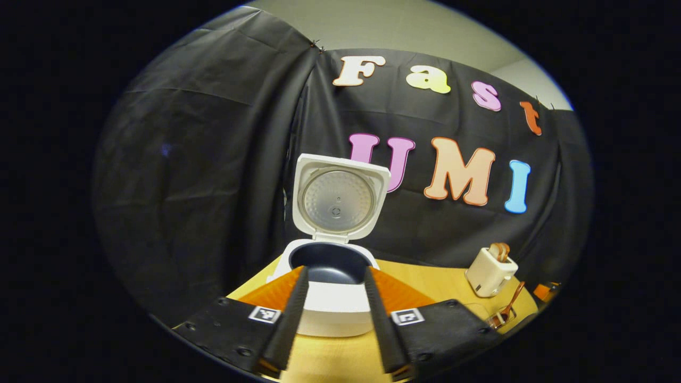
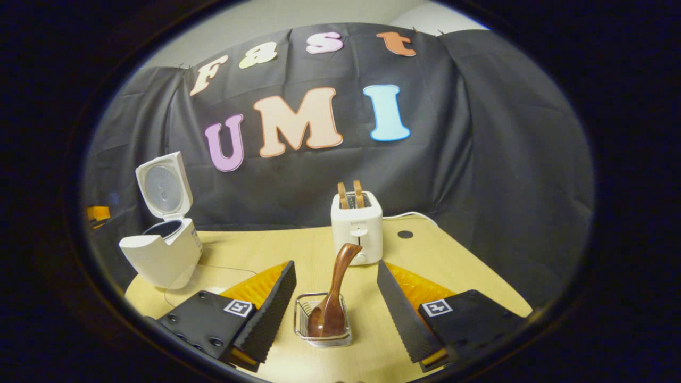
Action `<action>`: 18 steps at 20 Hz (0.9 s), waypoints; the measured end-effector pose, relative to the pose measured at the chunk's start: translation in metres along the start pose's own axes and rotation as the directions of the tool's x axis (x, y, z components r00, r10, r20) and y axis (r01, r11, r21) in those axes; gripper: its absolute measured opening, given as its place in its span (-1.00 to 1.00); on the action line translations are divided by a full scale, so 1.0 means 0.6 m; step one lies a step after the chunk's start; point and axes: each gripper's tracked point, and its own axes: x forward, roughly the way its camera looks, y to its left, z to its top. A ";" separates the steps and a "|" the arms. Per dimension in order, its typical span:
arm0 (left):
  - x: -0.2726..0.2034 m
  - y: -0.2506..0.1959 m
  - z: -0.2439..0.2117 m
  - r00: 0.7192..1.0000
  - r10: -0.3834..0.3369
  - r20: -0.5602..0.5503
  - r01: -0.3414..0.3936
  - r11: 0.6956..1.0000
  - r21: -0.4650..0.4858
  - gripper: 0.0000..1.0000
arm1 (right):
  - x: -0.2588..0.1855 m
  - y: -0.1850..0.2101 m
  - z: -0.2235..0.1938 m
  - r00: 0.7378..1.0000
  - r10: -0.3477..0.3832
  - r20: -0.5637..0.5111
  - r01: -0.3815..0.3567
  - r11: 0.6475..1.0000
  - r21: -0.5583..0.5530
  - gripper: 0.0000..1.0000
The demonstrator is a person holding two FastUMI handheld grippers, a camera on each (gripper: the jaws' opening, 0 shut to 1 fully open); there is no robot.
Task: Close the left gripper, press the button to open the rice cooker; take a wooden spoon from the chopstick holder with the right hand, scoop a spoonful of rice and pour it into the rice cooker, then put the wooden spoon back into the chopstick holder.
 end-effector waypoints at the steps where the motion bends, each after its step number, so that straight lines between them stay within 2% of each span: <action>1: -0.006 0.000 -0.005 1.000 0.006 -0.005 -0.006 1.000 0.012 0.43 | 0.012 0.002 -0.007 1.000 0.012 -0.014 -0.012 1.000 0.002 0.90; 3: -0.018 -0.002 -0.014 1.000 0.016 -0.015 -0.015 1.000 0.024 0.81 | 0.039 0.006 -0.024 0.999 0.035 -0.042 -0.035 0.999 0.004 0.97; 5: -0.029 -0.006 -0.022 1.000 0.023 -0.022 -0.022 0.999 0.030 0.88 | 0.065 0.009 -0.040 0.996 0.054 -0.074 -0.054 0.999 0.003 0.90; 9: -0.049 -0.006 -0.032 0.998 0.052 -0.031 -0.050 0.997 0.058 0.88 | 0.116 0.008 -0.076 0.985 0.081 -0.152 -0.076 0.996 0.040 0.98; 14: -0.071 -0.010 -0.045 0.995 0.078 -0.055 -0.074 0.995 0.070 0.88 | 0.162 0.006 -0.119 0.960 0.098 -0.264 -0.072 0.992 0.104 0.90; 18: -0.076 -0.019 -0.063 0.993 0.082 -0.080 -0.077 0.995 0.071 0.88 | 0.189 0.018 -0.124 0.944 0.117 -0.307 -0.089 0.991 0.104 0.58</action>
